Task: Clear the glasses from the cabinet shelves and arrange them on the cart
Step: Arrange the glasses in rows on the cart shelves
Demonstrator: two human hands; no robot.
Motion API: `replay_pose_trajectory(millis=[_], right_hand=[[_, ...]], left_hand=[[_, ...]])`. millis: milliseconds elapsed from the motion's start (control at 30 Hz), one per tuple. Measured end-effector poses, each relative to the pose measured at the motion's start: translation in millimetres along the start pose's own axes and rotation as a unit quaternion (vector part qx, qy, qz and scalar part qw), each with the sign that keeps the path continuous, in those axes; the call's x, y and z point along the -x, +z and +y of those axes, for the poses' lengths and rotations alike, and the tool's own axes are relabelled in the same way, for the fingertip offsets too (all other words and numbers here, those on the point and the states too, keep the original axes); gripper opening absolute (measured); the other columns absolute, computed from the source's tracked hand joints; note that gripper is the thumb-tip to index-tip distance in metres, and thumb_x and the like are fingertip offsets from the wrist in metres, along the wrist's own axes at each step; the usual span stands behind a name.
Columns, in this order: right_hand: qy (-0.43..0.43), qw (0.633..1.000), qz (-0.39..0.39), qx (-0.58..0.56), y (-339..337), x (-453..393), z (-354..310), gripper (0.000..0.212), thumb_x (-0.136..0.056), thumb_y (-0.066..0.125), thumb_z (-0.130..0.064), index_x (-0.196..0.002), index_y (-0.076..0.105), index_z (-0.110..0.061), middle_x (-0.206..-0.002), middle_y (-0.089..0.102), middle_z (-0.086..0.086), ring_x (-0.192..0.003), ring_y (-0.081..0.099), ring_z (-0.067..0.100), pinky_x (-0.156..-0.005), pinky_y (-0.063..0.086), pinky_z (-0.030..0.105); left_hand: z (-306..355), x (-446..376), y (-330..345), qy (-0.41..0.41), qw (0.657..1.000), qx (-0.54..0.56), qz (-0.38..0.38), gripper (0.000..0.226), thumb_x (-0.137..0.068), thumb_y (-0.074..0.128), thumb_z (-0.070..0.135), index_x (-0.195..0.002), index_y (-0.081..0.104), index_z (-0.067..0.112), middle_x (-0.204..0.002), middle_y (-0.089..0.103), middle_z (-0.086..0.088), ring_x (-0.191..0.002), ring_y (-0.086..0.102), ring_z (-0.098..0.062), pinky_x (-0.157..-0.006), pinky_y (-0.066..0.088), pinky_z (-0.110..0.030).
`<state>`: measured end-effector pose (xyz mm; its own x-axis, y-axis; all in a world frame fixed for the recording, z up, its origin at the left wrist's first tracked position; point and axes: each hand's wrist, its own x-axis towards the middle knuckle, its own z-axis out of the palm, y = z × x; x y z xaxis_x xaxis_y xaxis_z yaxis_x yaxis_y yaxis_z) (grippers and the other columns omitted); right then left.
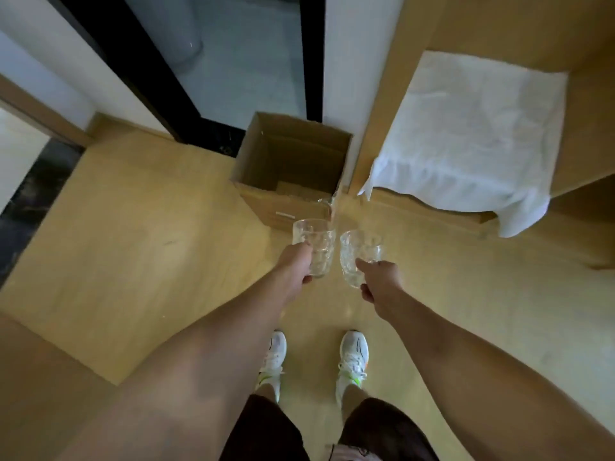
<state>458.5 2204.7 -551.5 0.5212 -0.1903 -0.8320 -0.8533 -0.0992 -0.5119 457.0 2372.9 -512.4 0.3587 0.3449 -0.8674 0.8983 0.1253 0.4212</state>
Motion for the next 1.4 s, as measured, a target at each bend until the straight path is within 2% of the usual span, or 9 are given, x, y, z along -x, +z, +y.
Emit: replay_pose_trajectory(millis=[133, 400, 467, 533, 767, 900, 1033, 1167, 1400], right_hand=[[-0.086, 0.995, 0.044, 0.006, -41.0, 60.5, -48.8, 0.04, -0.085, 0.08, -0.026, -0.068, 0.046, -0.014, -0.052, 0.043, -0.001, -0.04, 0.038, 0.016, -0.044, 0.035, 0.027], [-0.178, 0.958, 0.172, -0.145, -123.3, 165.4, -103.0, 0.029, -0.089, 0.078, -0.028, -0.095, 0.058, -0.009, -0.088, 0.066, 0.006, -0.055, 0.043, 0.016, -0.045, 0.04, 0.027], [-0.19, 0.943, 0.201, -0.183, -145.9, 189.1, -104.7, 0.025, -0.089, 0.079, -0.029, -0.09, 0.06, -0.012, -0.096, 0.065, 0.001, -0.06, 0.048, 0.015, -0.047, 0.046, 0.025], [-0.206, 0.926, 0.234, -0.212, -172.0, 211.1, -101.9, 0.023, -0.088, 0.079, -0.03, -0.091, 0.066, -0.012, -0.089, 0.065, 0.002, -0.058, 0.049, 0.014, -0.049, 0.047, 0.025], [-0.244, 0.848, 0.363, -0.3, -281.7, 271.8, -79.0, 0.028, -0.086, 0.08, -0.036, -0.087, 0.057, -0.02, -0.08, 0.059, -0.004, -0.065, 0.055, 0.016, -0.053, 0.052, 0.03], [-0.238, 0.813, 0.411, -0.336, -356.6, 287.7, -48.9, 0.032, -0.086, 0.08, -0.036, -0.102, 0.065, -0.012, -0.093, 0.065, 0.005, -0.067, 0.054, 0.019, -0.048, 0.048, 0.027], [-0.225, 0.784, 0.452, -0.361, -431.9, 301.3, -14.5, 0.027, -0.088, 0.078, -0.032, -0.088, 0.062, -0.011, -0.067, 0.048, 0.0, -0.059, 0.045, 0.017, -0.05, 0.046, 0.028], [-0.202, 0.751, 0.502, -0.378, -507.0, 307.9, 19.0, 0.034, -0.087, 0.079, -0.033, -0.094, 0.064, -0.004, -0.077, 0.05, 0.006, -0.068, 0.046, 0.021, -0.047, 0.046, 0.024], [-0.155, 0.69, 0.569, -0.419, -606.6, 312.4, 62.4, 0.03, -0.088, 0.079, -0.03, -0.082, 0.063, -0.005, -0.079, 0.053, 0.006, -0.066, 0.046, 0.019, -0.044, 0.044, 0.023]], left_hand=[[58.4, 60.2, 6.2, 0.084, 0.994, -0.053, -0.045, 0.034, -0.105, 0.044, 0.044, -0.091, 0.058, 0.016, -0.086, 0.059, -0.001, -0.079, 0.058, -0.018, -0.064, 0.051, -0.031], [141.2, 157.8, 49.7, 0.273, 0.936, -0.132, -0.178, 0.057, -0.092, 0.07, 0.045, -0.137, 0.056, 0.013, -0.126, 0.066, -0.007, -0.105, 0.067, -0.024, -0.086, 0.057, -0.036], [152.0, 183.3, 64.6, 0.332, 0.907, -0.157, -0.204, 0.064, -0.087, 0.078, 0.04, -0.137, 0.054, 0.008, -0.126, 0.066, -0.01, -0.091, 0.066, -0.013, -0.07, 0.057, -0.027], [158.8, 211.2, 83.5, 0.382, 0.879, -0.177, -0.225, 0.062, -0.085, 0.08, 0.036, -0.133, 0.056, 0.004, -0.12, 0.067, -0.01, -0.088, 0.064, -0.01, -0.08, 0.058, -0.029], [153.7, 324.1, 179.5, 0.479, 0.791, -0.22, -0.31, 0.013, -0.089, 0.077, 0.03, -0.096, 0.069, 0.024, -0.102, 0.074, 0.001, -0.087, 0.068, -0.015, -0.072, 0.054, -0.028], [131.0, 384.0, 256.4, 0.507, 0.747, -0.254, -0.347, 0.027, -0.091, 0.076, 0.03, -0.111, 0.07, 0.013, -0.103, 0.073, -0.002, -0.092, 0.068, -0.02, -0.081, 0.057, -0.034], [100.5, 438.6, 336.0, 0.526, 0.711, -0.284, -0.372, 0.024, -0.091, 0.074, 0.038, -0.095, 0.064, 0.018, -0.1, 0.069, -0.003, -0.092, 0.065, -0.023, -0.088, 0.058, -0.042], [70.7, 485.0, 415.3, 0.533, 0.672, -0.309, -0.412, 0.028, -0.088, 0.075, 0.042, -0.095, 0.065, 0.017, -0.097, 0.072, -0.004, -0.092, 0.069, -0.027, -0.09, 0.059, -0.048], [21.5, 539.7, 532.0, 0.532, 0.61, -0.351, -0.471, 0.039, -0.089, 0.074, 0.041, -0.108, 0.064, 0.008, -0.1, 0.066, -0.01, -0.097, 0.063, -0.03, -0.086, 0.056, -0.038]])
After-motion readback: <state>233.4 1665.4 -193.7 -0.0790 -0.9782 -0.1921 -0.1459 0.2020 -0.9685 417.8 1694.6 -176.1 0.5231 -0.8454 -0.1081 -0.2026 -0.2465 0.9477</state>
